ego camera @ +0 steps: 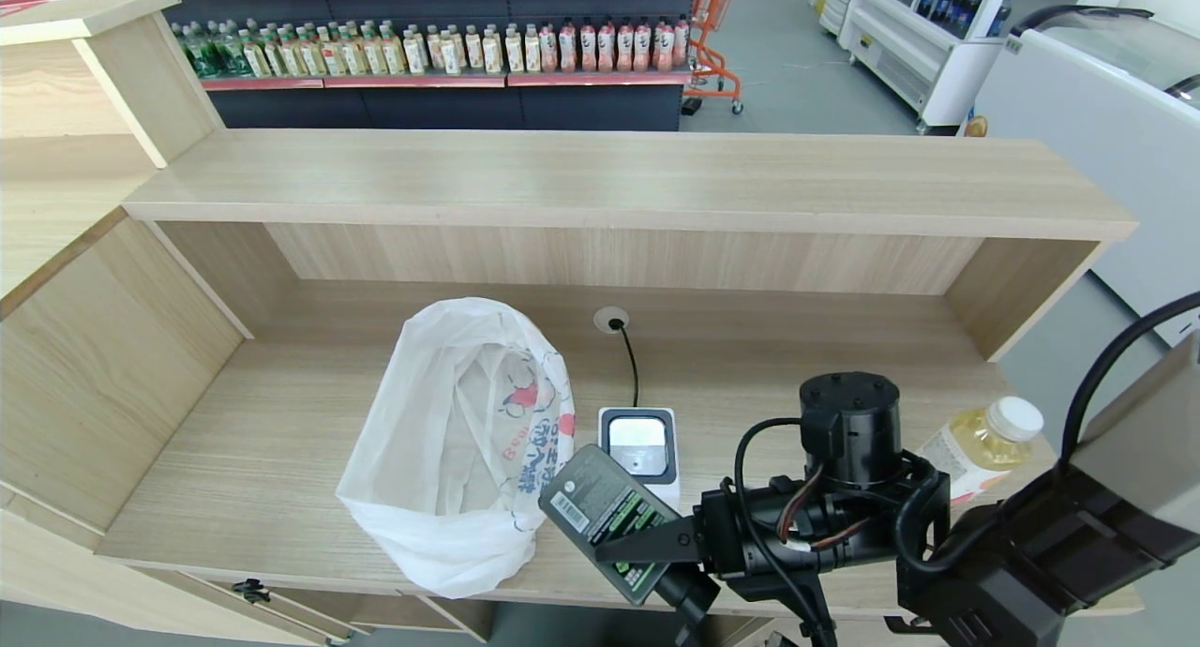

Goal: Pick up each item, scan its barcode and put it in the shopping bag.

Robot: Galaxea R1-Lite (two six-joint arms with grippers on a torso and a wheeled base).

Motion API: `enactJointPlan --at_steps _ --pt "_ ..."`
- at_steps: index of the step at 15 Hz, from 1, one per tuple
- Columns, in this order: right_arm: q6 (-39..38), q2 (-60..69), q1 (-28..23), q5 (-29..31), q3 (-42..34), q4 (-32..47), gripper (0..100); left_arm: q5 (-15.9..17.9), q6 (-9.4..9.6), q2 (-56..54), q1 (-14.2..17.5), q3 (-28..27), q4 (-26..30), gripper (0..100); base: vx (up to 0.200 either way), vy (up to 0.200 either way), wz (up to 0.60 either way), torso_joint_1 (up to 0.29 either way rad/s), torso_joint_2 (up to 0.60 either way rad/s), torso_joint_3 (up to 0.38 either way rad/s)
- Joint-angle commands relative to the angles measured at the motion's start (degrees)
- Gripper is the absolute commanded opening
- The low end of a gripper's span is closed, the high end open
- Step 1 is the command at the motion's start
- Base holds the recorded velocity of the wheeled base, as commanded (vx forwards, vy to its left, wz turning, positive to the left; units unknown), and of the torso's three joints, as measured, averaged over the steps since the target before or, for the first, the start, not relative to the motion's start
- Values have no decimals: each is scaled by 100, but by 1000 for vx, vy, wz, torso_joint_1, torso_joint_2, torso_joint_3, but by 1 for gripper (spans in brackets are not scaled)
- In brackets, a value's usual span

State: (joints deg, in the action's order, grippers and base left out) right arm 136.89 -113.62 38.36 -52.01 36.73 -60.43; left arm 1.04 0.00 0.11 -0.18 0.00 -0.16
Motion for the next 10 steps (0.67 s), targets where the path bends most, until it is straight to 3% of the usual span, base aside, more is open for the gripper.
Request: enactJointPlan --at_steps 1,10 --pt "-4 -143 48 -3 45 -109 0 -7 0 -2 1 0 -2 100 0 0 0 0 0 0" --pt "5 -249 92 -11 97 -215 0 -7 0 -2 1 0 -2 100 0 0 0 0 0 0"
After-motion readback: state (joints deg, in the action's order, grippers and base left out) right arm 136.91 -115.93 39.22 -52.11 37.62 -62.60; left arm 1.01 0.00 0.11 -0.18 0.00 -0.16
